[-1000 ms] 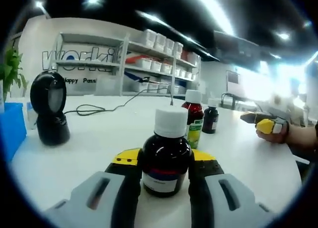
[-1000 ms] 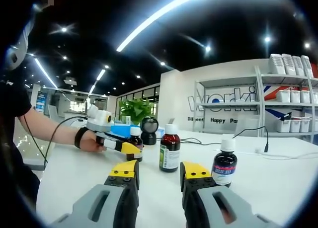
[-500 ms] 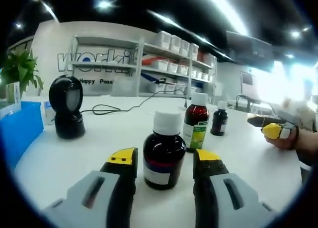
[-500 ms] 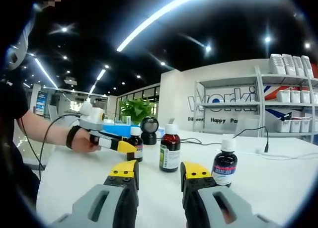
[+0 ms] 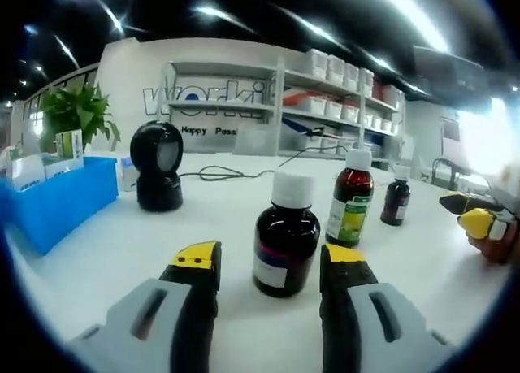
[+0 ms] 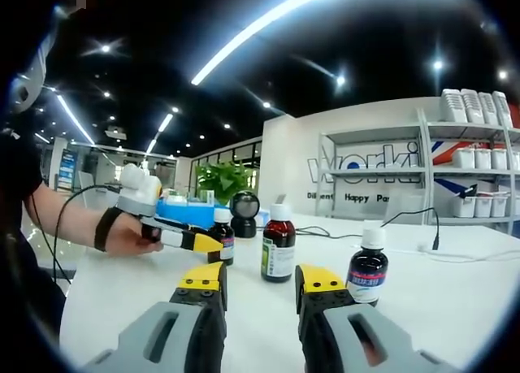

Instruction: Rotate the medicine bottle to make it face forward pick up the medicine bottle inspect the drug traceability code place the medicine on the table

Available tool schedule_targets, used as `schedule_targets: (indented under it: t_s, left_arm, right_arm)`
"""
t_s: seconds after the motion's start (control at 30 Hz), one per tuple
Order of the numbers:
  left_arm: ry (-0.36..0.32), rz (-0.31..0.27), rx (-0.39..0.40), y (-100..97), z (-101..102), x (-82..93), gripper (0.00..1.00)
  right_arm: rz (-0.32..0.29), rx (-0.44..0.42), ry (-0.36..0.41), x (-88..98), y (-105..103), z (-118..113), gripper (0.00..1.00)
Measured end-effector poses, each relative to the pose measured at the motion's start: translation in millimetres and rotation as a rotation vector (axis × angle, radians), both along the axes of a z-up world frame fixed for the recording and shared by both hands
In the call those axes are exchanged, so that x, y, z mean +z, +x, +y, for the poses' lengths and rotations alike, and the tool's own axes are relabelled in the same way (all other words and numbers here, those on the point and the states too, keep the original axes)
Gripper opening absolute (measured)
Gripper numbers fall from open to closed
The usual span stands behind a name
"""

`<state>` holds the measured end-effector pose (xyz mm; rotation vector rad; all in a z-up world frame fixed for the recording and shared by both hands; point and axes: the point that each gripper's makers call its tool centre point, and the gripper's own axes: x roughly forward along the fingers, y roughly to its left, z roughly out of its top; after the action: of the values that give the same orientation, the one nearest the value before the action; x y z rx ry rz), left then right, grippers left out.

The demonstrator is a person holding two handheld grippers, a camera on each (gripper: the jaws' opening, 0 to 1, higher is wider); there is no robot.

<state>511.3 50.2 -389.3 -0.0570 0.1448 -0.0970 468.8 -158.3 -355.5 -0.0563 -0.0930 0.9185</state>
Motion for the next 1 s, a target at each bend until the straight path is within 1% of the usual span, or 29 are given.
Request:
schedule_targets:
  t_s: [0.03,0.07,0.17,0.2,0.23,0.3,0.33,0.43,0.5,0.53,0.57,0.67,0.8,0.9,1.0]
  left_arm:
    - [0.001,-0.001,0.004,-2.2,-7,0.5,0.40]
    - [0.005,-0.002,0.012,-1.5,-10,1.4,0.40]
    - [0.016,-0.003,0.047,5.7,-10,4.4,0.41]
    - [0.015,-0.007,0.059,6.9,-12,6.1,0.41]
    - [0.018,-0.024,0.075,2.6,-19,9.4,0.42]
    - [0.028,-0.024,0.084,5.9,-21,8.9,0.42]
    - [0.031,-0.023,0.101,8.0,-19,8.3,0.43]
    - [0.012,-0.008,0.145,10.2,-19,4.6,0.44]
    - [0.008,0.009,0.152,10.7,-22,1.7,0.44]
    - [0.026,0.024,0.162,10.2,-23,-1.3,0.45]
    - [0.029,0.021,0.162,9.6,-25,-1.2,0.45]
    - [0.044,0.019,0.178,11.2,-24,-2.9,0.45]
    - [0.052,0.009,0.197,11.2,-19,-0.8,0.40]
    - [0.050,0.002,0.198,14.7,-15,0.6,0.31]
    - [0.064,-0.002,0.179,20.0,-14,2.0,0.30]
  right_arm:
    - [0.000,0.000,0.000,0.1,0,0,0.29]
    - [0.000,0.001,0.001,0.1,0,0,0.29]
    - [0.001,0.002,0.004,0.2,0,0,0.29]
    - [0.001,0.002,0.004,0.0,1,0,0.29]
    - [0.000,0.001,0.004,-0.1,1,-1,0.29]
    - [0.000,0.002,0.004,0.3,0,0,0.29]
    - [-0.001,0.002,0.004,0.3,0,0,0.29]
    - [-0.001,0.002,0.004,0.6,0,0,0.29]
    - [-0.001,0.002,0.006,0.5,1,0,0.29]
    - [-0.001,0.001,0.007,0.4,1,-1,0.29]
    - [-0.001,0.002,0.008,0.4,2,-1,0.29]
    - [-0.001,0.003,0.007,0.6,1,-1,0.29]
    - [-0.004,0.004,0.005,0.7,1,-1,0.29]
    - [-0.004,0.004,0.008,1.6,-1,0,0.29]
    - [-0.004,0.004,0.008,2.2,-2,1,0.29]
